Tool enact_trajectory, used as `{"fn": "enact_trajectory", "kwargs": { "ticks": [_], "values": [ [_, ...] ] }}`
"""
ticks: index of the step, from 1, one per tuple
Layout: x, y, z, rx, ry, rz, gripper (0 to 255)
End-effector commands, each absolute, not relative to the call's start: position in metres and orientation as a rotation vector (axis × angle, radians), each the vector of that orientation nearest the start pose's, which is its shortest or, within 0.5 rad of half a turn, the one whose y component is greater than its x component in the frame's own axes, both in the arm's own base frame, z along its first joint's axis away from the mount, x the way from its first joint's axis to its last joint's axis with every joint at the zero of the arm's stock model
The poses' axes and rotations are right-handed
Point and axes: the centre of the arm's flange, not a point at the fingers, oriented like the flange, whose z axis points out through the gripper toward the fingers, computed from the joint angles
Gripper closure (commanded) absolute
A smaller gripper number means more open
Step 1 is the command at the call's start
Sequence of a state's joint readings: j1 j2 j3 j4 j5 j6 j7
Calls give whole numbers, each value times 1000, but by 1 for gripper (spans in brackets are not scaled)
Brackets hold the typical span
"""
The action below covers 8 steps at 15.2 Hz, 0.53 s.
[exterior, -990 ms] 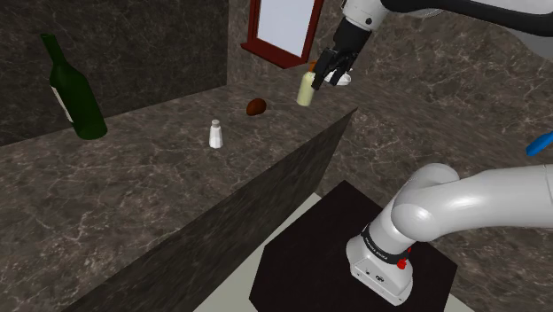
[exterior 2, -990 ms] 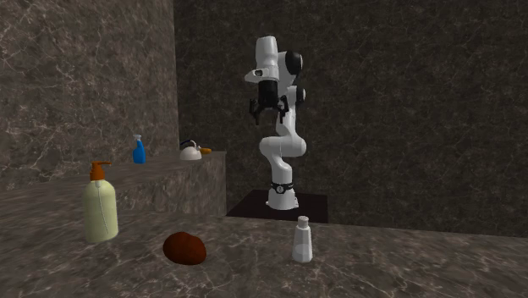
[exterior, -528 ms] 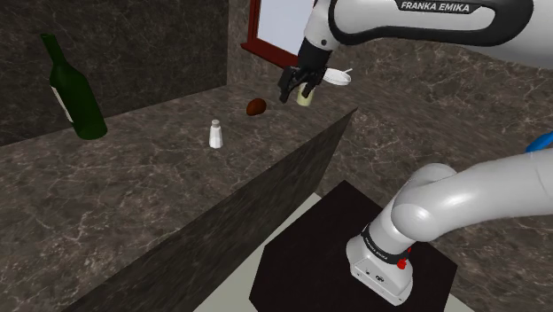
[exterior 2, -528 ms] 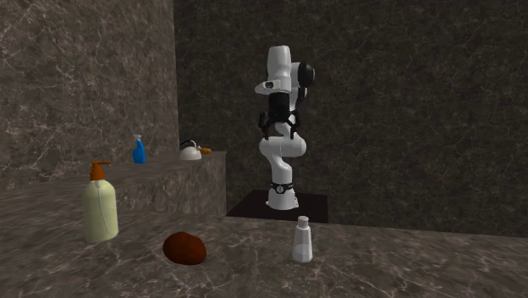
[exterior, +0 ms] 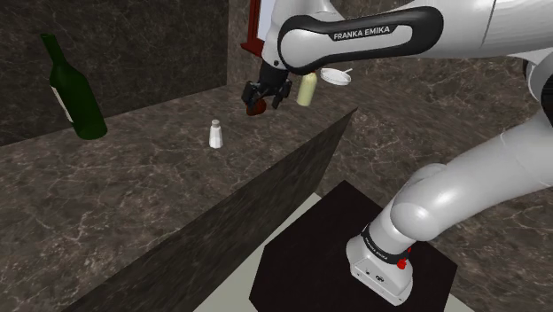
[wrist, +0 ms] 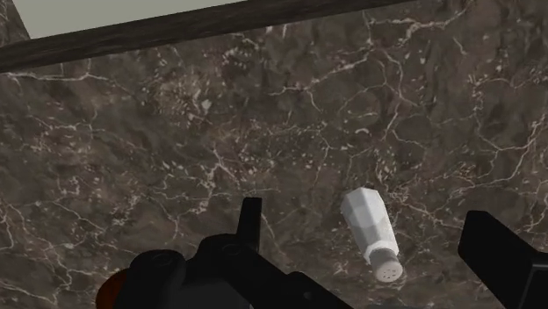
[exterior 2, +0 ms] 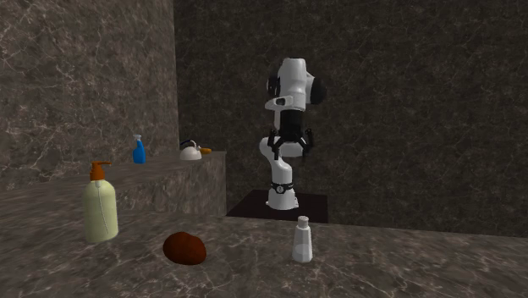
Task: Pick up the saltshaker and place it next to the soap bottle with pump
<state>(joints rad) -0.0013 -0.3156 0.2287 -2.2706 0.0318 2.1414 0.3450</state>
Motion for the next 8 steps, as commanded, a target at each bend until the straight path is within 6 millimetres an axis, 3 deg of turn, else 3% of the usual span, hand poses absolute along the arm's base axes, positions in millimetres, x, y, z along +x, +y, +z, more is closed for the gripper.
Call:
{"fn": "enact_trajectory", "kwargs": {
  "ticks": [1, 8],
  "values": [
    [478, 125, 482, -3116, 251, -295, 0],
    [542, 166, 426, -3133, 376, -315, 0]
  ]
}}
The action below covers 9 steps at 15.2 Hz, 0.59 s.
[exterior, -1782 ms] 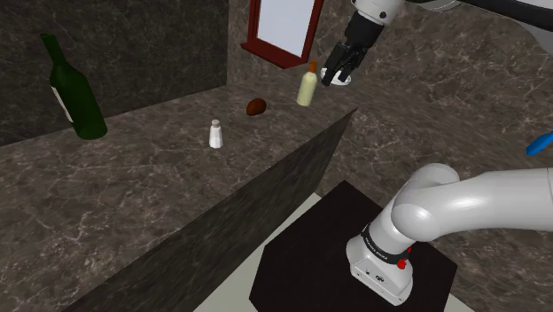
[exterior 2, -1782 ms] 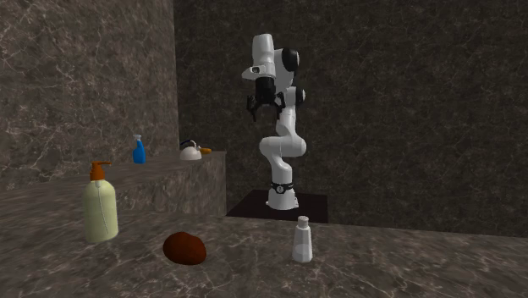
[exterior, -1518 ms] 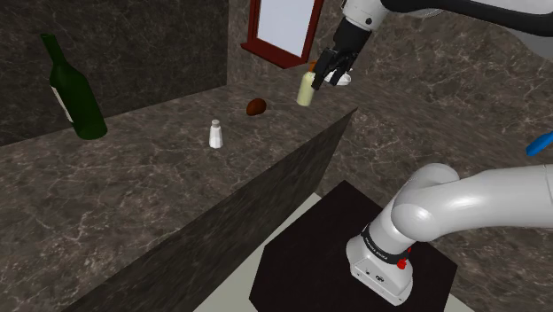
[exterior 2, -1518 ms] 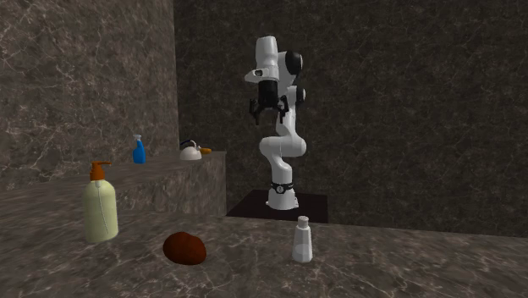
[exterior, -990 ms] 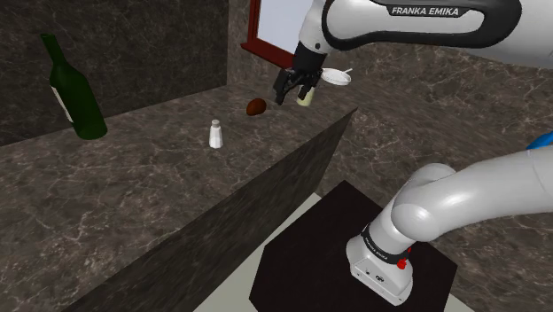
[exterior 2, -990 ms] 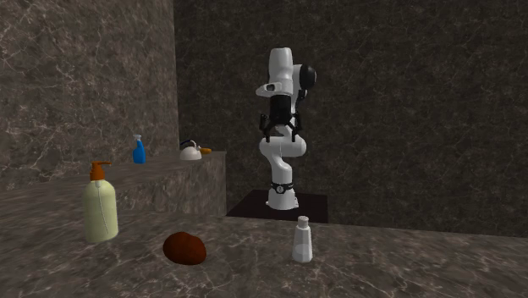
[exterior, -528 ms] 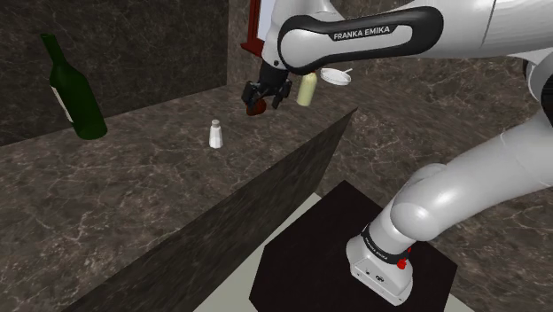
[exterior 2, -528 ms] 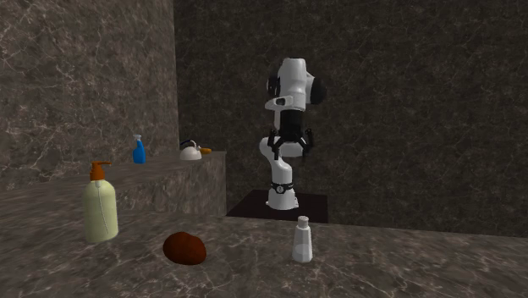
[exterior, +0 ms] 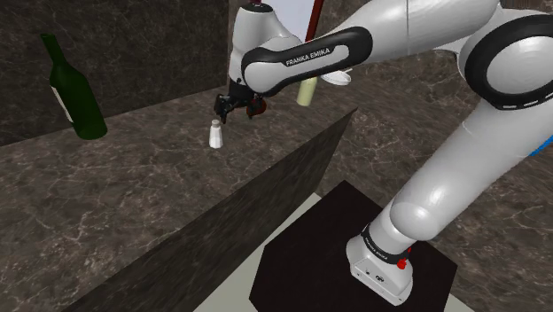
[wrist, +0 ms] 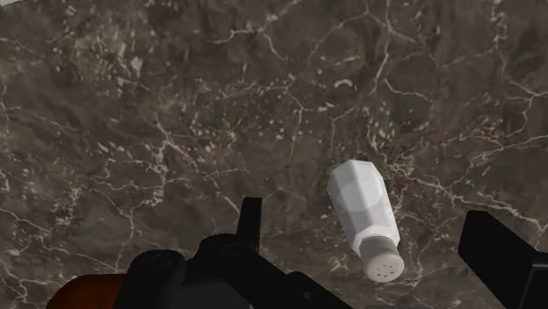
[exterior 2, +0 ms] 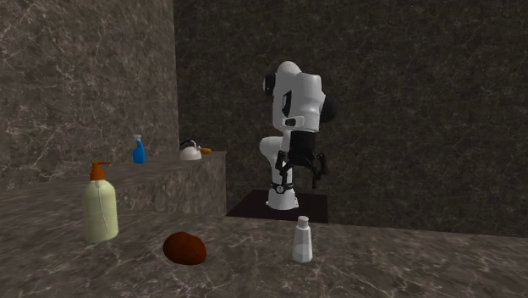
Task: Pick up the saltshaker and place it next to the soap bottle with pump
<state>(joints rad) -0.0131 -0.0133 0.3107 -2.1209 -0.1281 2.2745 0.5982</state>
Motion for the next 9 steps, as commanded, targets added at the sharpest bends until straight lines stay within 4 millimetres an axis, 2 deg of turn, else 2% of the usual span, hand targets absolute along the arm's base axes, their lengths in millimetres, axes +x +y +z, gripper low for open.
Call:
{"fn": "enact_trajectory", "kwargs": {
  "ticks": [1, 6, 9],
  "values": [
    [552, 171, 418, -3135, 394, -318, 0],
    [600, 195, 378, -3144, 485, -332, 0],
    [606, 195, 364, -3144, 492, -333, 0]
  ]
}}
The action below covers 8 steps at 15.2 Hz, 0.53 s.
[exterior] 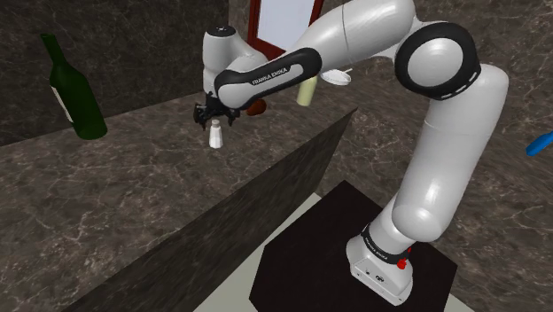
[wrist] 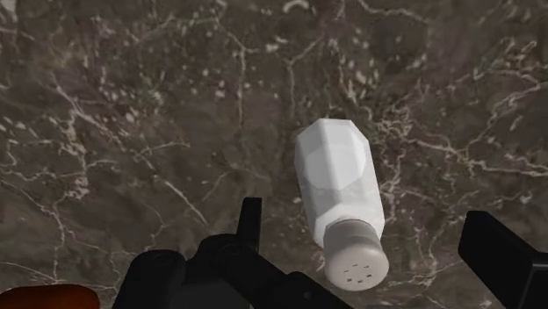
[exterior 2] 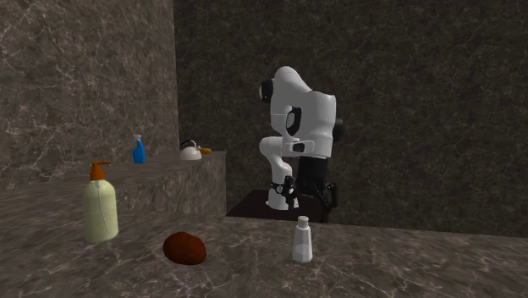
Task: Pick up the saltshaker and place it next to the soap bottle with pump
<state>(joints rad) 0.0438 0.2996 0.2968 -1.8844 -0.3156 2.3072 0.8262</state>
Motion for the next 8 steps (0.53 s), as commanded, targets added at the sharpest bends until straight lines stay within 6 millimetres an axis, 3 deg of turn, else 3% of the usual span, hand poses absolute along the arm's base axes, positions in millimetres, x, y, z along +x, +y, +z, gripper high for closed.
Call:
{"fn": "enact_trajectory", "kwargs": {
  "ticks": [1, 5, 8],
  "values": [
    [607, 195, 359, -3144, 492, -333, 0],
    [612, 193, 336, -3144, 492, -333, 0],
    [612, 193, 335, -3144, 492, -333, 0]
  ]
}}
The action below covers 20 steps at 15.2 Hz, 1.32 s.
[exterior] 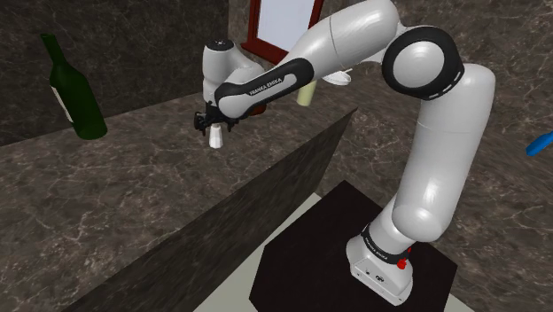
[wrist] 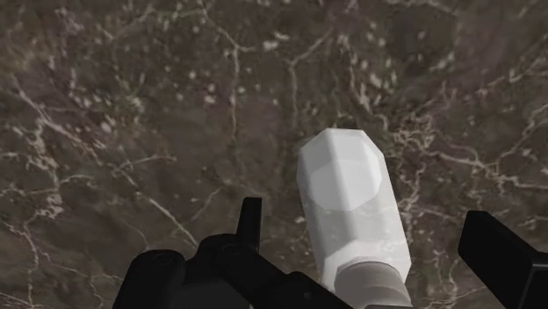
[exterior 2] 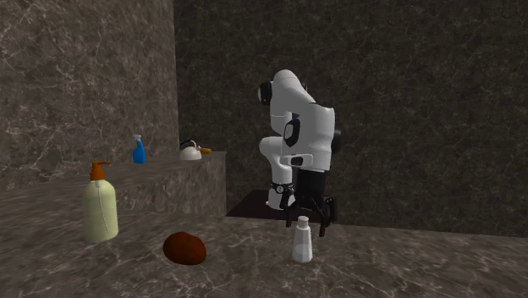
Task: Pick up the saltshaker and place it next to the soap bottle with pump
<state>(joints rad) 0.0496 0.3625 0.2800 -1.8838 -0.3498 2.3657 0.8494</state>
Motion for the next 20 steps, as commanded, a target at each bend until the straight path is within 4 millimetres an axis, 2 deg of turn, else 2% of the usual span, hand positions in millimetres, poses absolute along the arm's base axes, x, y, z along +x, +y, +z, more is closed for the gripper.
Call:
{"fn": "enact_trajectory", "kwargs": {
  "ticks": [1, 5, 6, 15, 20],
  "values": [
    [612, 193, 336, -3144, 492, -333, 0],
    [612, 193, 336, -3144, 492, -333, 0],
    [612, 193, 336, -3144, 492, -333, 255],
    [612, 193, 336, -3144, 492, -333, 255],
    [612, 193, 362, -3144, 492, -333, 255]
  ]
}}
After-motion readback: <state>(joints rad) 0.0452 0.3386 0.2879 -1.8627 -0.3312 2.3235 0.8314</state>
